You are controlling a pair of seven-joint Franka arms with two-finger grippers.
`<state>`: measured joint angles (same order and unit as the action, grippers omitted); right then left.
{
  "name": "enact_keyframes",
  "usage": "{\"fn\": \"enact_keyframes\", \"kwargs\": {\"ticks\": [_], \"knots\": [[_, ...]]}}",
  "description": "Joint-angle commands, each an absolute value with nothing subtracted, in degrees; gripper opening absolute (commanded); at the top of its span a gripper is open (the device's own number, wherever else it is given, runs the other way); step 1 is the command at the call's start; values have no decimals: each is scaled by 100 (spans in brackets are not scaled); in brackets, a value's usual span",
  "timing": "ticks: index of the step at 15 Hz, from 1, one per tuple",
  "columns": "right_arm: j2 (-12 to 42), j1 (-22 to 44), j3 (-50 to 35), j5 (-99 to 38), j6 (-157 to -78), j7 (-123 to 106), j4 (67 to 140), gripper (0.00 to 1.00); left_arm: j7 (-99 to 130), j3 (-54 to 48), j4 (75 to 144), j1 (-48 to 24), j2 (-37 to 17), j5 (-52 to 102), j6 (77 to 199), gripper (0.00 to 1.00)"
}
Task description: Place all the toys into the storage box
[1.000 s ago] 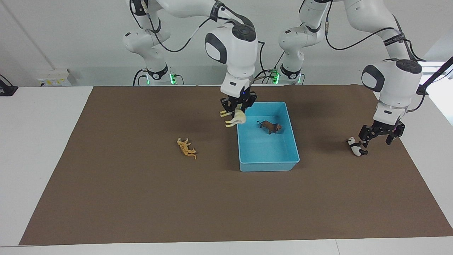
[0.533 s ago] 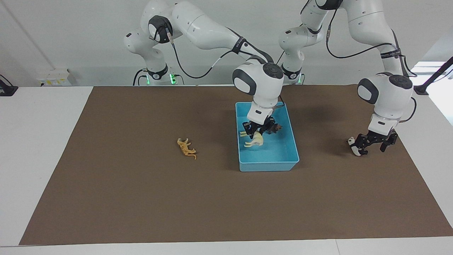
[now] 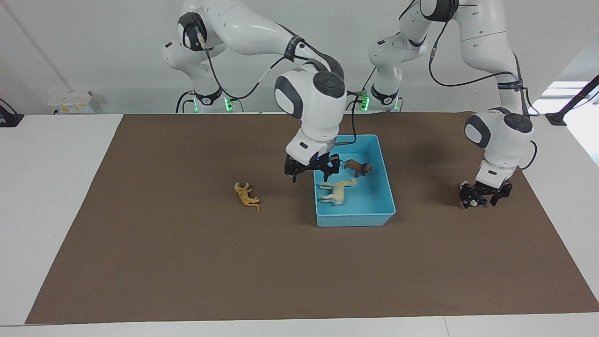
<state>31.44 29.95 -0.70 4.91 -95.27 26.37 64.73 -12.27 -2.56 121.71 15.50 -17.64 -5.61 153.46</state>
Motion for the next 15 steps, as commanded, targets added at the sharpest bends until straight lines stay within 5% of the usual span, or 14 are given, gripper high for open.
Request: {"fn": "enact_keyframes", "kwargs": {"ticks": [1,3,4,9,15], "knots": [[2753,2515,-141,369,-9509,1393,7212,100,-1231,-308,12287,1644,-1723,-624,15469,46],[2384,2216,-149,369,-10340,699,8238,100,-1152,-308,12182,1574,-1731,-615,15407,15],[2156,2110,-149,360,-10806,207,8862,100,-943,-316,11999,1530,-1740,-607,15285,8],[1521,1855,-141,360,-12758,-957,11044,100,427,-378,10513,758,-1320,-554,12546,7],[1494,1819,-149,360,-13752,-1608,11847,100,3837,-369,10861,-1290,-616,-404,11680,12]]}}
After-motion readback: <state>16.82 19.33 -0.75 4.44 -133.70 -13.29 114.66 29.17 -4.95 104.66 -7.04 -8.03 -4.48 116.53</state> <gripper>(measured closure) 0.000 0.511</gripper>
